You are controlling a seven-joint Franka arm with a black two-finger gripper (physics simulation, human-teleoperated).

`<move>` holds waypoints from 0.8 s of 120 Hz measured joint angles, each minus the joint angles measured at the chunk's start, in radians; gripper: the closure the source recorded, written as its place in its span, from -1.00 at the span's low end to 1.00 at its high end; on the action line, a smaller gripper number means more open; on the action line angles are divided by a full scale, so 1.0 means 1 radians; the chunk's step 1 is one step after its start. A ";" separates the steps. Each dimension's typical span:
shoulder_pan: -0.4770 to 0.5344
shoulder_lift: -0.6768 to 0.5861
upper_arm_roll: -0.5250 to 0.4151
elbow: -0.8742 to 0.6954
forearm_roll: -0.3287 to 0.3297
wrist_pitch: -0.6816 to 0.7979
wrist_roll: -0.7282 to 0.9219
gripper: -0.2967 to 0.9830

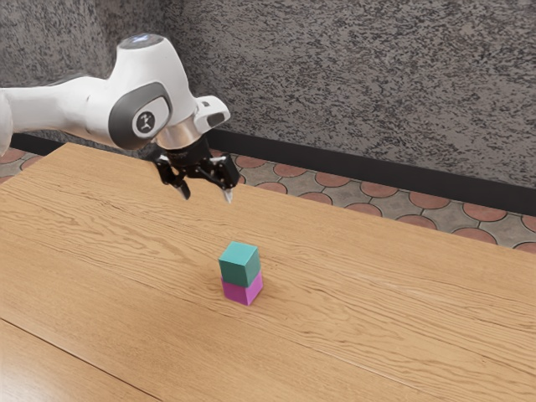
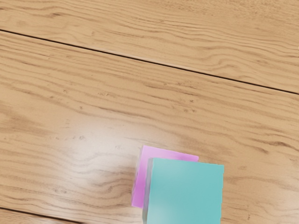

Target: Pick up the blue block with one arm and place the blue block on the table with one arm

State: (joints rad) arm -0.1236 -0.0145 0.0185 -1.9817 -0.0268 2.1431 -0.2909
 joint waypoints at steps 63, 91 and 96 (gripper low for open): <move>-0.014 0.077 -0.007 -0.127 -0.122 0.212 -0.066 -0.54; -0.015 0.104 -0.028 -0.127 -0.095 0.234 -0.058 -0.54; -0.015 0.109 -0.032 -0.126 -0.083 0.236 -0.049 -0.54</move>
State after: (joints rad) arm -0.1383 0.0943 -0.0133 -2.1078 -0.1102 2.3787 -0.3403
